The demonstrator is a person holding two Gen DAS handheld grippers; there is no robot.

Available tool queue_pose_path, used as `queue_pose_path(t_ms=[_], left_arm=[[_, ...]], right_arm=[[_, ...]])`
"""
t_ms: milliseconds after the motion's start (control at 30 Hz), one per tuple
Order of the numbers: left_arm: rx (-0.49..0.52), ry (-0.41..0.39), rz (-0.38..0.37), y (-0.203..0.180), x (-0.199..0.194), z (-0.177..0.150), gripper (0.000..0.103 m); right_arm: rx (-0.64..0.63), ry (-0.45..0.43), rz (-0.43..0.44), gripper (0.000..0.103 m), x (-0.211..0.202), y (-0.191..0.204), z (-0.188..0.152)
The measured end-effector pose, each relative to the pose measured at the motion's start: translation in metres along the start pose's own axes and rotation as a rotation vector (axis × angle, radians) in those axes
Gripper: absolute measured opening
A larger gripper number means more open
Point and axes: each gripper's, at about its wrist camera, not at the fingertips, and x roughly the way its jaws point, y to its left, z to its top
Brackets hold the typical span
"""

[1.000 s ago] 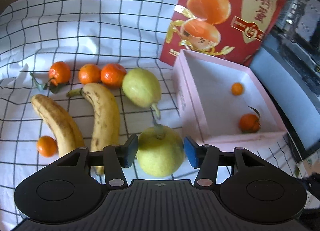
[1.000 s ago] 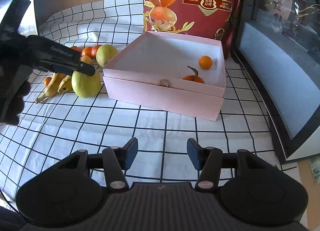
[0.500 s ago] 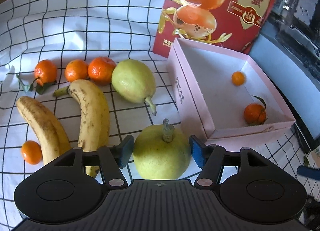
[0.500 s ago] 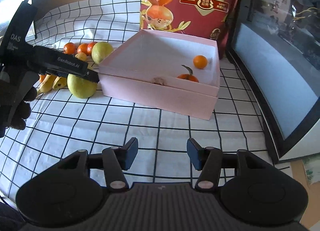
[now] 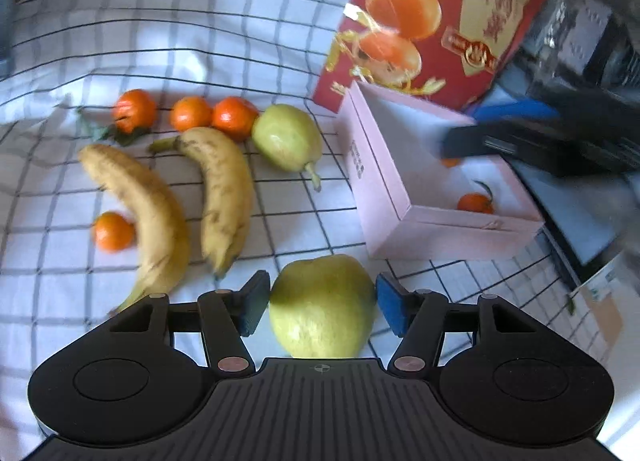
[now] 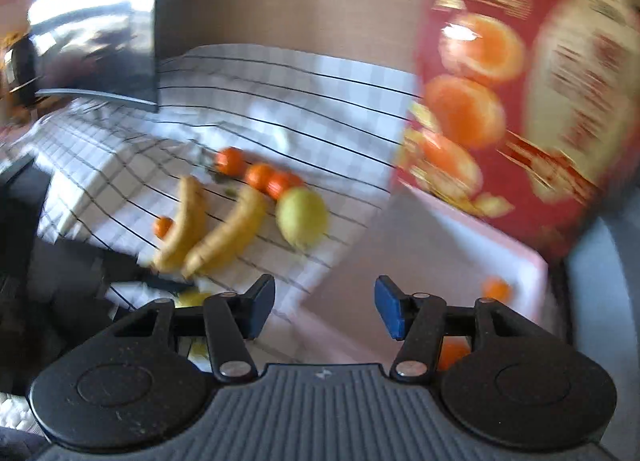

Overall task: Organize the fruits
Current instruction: 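Move the left tool to a green pear and grasp it, then carry the green pear toward the pink box with the left tool while the right tool holds another pear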

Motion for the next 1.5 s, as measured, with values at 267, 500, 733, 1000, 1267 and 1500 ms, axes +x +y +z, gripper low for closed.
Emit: queue_pose_path(t_ms=[267, 500, 733, 1000, 1267, 1500], left_arm=[[-0.083, -0.038, -0.003, 0.024, -0.037, -0.02, 0.062], [-0.077, -0.1, 0.005, 0.031, -0.05, -0.016, 0.019], [-0.028, -0.105, 0.059, 0.031, -0.043, -0.011, 0.021], [-0.085, -0.07, 0.103, 0.056, -0.041, -0.02, 0.022], [-0.123, -0.066, 0.076, 0.063, -0.038, -0.024, 0.022], [-0.051, -0.054, 0.076, 0.053, -0.042, -0.016, 0.022]], right_arm=[[-0.16, 0.185, 0.028, 0.061, 0.123, 0.03, 0.071], [-0.17, 0.332, -0.035, 0.061, 0.186, 0.027, 0.07], [-0.153, 0.382, -0.053, 0.055, 0.204, 0.029, 0.062], [-0.146, 0.318, 0.049, 0.05, 0.156, 0.04, 0.064], [-0.113, 0.279, 0.152, 0.001, 0.089, 0.053, 0.032], [0.0, 0.236, 0.159, 0.001, 0.098, 0.052, -0.005]])
